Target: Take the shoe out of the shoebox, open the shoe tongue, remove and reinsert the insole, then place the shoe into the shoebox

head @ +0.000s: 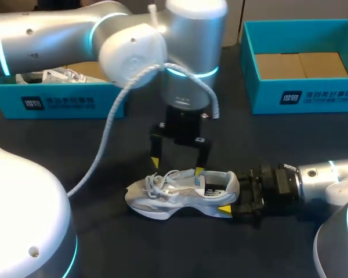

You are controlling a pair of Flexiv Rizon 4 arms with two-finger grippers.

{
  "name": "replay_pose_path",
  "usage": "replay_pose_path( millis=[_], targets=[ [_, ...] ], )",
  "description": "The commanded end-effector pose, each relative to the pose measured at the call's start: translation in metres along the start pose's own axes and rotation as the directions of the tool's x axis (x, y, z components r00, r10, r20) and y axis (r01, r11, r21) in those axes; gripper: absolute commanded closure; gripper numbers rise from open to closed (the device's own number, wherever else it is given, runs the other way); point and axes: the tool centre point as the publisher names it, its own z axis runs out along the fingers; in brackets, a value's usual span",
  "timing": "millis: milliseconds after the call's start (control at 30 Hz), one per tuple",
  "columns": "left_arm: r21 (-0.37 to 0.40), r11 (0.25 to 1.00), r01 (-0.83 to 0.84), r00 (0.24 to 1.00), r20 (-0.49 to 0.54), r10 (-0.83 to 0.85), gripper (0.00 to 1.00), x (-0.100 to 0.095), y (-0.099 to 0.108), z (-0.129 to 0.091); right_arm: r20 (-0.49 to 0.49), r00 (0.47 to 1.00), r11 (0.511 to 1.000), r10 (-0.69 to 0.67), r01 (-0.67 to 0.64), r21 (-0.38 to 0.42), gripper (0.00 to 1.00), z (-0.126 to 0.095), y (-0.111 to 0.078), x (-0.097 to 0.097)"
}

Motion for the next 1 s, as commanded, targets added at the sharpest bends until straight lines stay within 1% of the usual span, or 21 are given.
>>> replay_pose_path(
  millis=[33,200,333,367,633,867,1000],
  targets=[
    [-0.006,1.000,0.000,0.998,0.061,0.001,0.00,0.023,-0.006,0.005,0.001,1.000,1.000,0.000,0.000,0.003,1.00,0.000,0.001,0.001],
    [-0.009,1.000,-0.004,0.996,0.087,0.005,0.00,0.035,-0.012,0.009,0.001,1.000,1.000,0.000,0.000,0.003,1.00,0.000,0.001,0.001],
    [-0.006,1.000,0.020,0.994,0.104,-0.020,0.00,0.041,-0.017,0.013,0.001,1.000,1.000,0.000,0.000,0.003,1.00,0.000,0.001,0.001],
    [-0.020,1.000,0.023,0.994,0.107,-0.020,0.00,0.042,-0.019,0.015,0.001,1.000,1.000,0.000,0.000,0.003,1.00,0.000,0.001,0.001],
    [-0.054,0.998,0.044,0.987,0.154,-0.036,0.00,0.046,-0.026,0.030,0.001,1.000,1.000,0.000,0.000,0.003,1.00,0.000,0.001,0.001],
    [-0.068,0.996,0.056,0.978,0.204,-0.041,0.00,0.045,-0.027,0.046,0.001,1.000,1.000,0.000,0.000,0.003,1.00,0.000,0.001,0.001],
    [-0.079,0.995,0.066,0.975,0.216,-0.047,0.00,0.044,-0.029,0.051,0.001,1.000,1.000,0.000,0.000,0.003,1.00,0.000,0.001,0.001]
  ],
)
